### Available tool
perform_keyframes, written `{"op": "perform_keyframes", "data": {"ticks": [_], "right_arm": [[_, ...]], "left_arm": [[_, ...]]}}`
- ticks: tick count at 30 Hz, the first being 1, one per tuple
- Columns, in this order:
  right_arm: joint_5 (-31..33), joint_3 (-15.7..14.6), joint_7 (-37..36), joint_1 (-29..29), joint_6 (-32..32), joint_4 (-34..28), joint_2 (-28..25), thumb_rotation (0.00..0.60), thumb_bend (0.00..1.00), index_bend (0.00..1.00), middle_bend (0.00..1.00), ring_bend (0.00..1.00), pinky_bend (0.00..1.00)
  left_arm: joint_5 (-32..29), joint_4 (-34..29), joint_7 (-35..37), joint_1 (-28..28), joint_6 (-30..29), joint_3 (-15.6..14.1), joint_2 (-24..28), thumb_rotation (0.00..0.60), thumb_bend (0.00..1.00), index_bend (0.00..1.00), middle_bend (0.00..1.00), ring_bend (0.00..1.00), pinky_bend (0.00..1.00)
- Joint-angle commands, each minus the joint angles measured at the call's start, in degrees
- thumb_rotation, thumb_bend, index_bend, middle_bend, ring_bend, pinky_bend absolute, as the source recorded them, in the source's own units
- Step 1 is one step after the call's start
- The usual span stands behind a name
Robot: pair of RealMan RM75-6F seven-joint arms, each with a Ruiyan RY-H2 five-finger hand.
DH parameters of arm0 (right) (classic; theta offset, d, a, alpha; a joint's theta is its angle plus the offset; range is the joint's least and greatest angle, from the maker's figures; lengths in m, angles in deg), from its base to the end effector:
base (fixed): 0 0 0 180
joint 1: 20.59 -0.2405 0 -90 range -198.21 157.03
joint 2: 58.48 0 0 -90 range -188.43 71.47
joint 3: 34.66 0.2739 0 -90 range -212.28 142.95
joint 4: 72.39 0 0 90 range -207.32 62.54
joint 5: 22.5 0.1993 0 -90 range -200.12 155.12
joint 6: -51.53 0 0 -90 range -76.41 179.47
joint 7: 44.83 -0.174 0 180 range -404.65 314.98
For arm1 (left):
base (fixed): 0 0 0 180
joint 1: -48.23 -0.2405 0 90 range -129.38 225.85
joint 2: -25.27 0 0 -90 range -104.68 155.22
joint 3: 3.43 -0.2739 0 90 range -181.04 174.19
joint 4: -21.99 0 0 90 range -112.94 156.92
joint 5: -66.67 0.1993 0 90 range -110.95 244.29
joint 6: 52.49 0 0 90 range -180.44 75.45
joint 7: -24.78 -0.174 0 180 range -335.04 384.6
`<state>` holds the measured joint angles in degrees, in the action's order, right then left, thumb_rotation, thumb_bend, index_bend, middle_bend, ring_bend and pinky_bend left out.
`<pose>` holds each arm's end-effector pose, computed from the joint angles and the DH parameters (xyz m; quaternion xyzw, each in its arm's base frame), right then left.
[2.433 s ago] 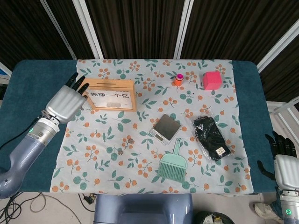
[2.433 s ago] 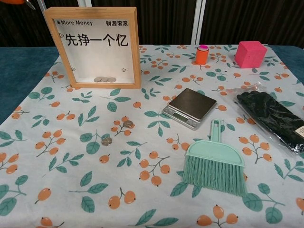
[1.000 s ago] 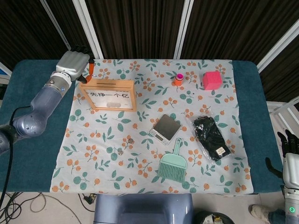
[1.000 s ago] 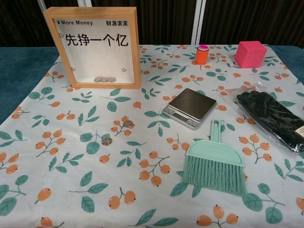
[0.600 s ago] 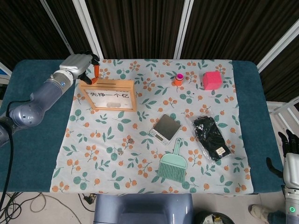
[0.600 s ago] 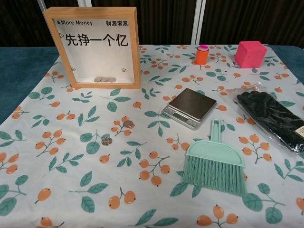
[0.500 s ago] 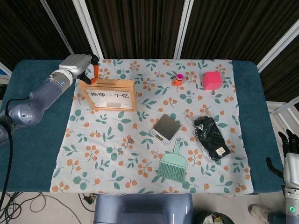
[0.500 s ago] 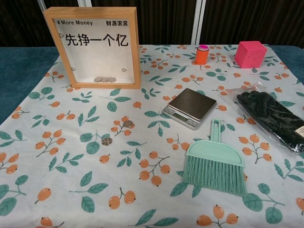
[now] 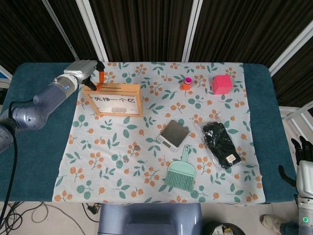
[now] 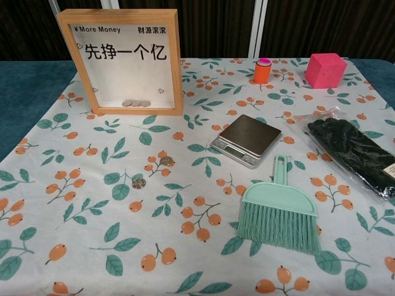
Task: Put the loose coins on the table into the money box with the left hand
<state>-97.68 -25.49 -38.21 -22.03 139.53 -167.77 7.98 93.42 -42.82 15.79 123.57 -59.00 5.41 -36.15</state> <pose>-0.3405 -0.2078 0.1956 0.4966 -0.3990 0.3731 0.6745 -0.0814 0.5458 0.1704 -0.7172 -0.4802 -0.2616 0.4321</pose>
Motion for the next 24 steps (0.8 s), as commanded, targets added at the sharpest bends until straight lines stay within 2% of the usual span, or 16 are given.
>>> {"op": "perform_keyframes", "data": {"ticks": [1, 24], "right_arm": [[-0.02, 0.04, 0.0, -0.03, -0.01, -0.02, 0.0, 0.6, 0.4, 0.12, 0.03, 0.05, 0.0], [0.2, 0.3, -0.58, 0.12, 0.02, -0.42, -0.14, 0.6, 0.39, 0.12, 0.03, 0.05, 0.0]], "left_arm": [[2.31, 0.59, 2.63, 0.06, 0.86, -0.35, -0.31, 0.6, 0.79, 0.78, 0.16, 0.0, 0.0], [13.36, 4.06, 15.05, 0.17, 2.1, -1.72, -2.66, 0.6, 0.79, 0.78, 0.16, 0.0, 0.0]]}}
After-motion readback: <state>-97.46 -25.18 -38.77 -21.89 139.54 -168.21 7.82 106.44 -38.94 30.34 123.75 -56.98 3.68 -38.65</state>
